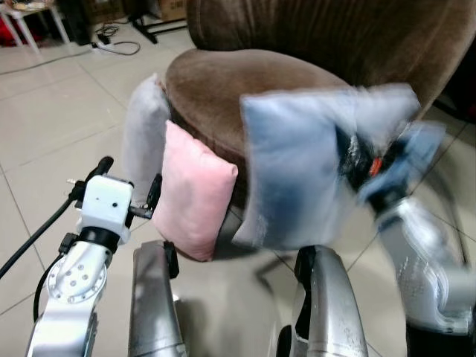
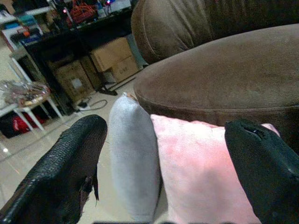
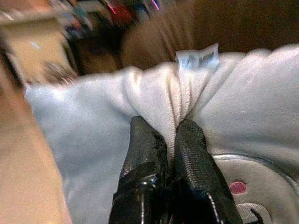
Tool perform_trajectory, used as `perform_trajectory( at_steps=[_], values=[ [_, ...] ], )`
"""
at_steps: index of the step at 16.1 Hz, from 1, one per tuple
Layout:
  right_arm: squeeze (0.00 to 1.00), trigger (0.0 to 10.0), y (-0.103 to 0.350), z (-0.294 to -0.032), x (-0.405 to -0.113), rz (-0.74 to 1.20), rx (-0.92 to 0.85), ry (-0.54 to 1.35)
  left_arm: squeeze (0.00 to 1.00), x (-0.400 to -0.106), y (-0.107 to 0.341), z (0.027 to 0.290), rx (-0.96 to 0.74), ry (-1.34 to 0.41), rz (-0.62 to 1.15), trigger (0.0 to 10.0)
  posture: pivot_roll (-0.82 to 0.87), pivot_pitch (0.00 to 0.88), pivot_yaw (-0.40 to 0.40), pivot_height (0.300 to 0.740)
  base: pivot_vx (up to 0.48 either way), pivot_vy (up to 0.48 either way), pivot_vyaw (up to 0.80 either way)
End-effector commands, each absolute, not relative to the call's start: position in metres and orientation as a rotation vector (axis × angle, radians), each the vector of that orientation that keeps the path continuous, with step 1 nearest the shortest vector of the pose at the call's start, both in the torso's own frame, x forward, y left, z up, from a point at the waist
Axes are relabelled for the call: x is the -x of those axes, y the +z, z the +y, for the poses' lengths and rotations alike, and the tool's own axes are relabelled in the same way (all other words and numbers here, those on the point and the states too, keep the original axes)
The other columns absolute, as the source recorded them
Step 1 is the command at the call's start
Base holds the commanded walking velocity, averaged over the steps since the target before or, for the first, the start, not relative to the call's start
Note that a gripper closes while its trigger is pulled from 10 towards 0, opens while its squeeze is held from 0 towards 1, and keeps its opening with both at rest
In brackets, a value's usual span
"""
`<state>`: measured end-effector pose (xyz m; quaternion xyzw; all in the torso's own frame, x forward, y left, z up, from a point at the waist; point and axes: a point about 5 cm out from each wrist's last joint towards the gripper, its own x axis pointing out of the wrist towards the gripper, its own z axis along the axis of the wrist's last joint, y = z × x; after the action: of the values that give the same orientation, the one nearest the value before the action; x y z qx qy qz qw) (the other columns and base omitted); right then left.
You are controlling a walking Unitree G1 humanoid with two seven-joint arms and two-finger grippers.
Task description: Move the pillow to the sofa from floor
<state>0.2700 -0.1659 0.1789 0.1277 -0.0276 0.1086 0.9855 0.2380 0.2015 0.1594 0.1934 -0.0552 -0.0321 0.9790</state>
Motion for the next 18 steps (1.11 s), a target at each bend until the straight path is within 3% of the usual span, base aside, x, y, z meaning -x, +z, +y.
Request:
perform_trajectory(
  at_steps=[1, 18],
  values=[
    [0.0, 10.0, 0.197, -0.164, -0.267, -0.125, -0.248, 0.216, 0.0, -0.239, 0.165, 0.199, -0.401, -0.062, -0.147, 10.0, -0.02, 0.0, -0.016, 0.423, 0.0, 0.0, 0.0],
    [0.0, 10.0, 0.195, -0.164, -0.258, -0.075, -0.193, 0.11, 0.0, -0.24, 0.164, 0.19, -0.37, -0.037, -0.133, 10.0, -0.04, 0.0, -0.004, 0.563, 0.0, 0.0, 0.0]
  ],
)
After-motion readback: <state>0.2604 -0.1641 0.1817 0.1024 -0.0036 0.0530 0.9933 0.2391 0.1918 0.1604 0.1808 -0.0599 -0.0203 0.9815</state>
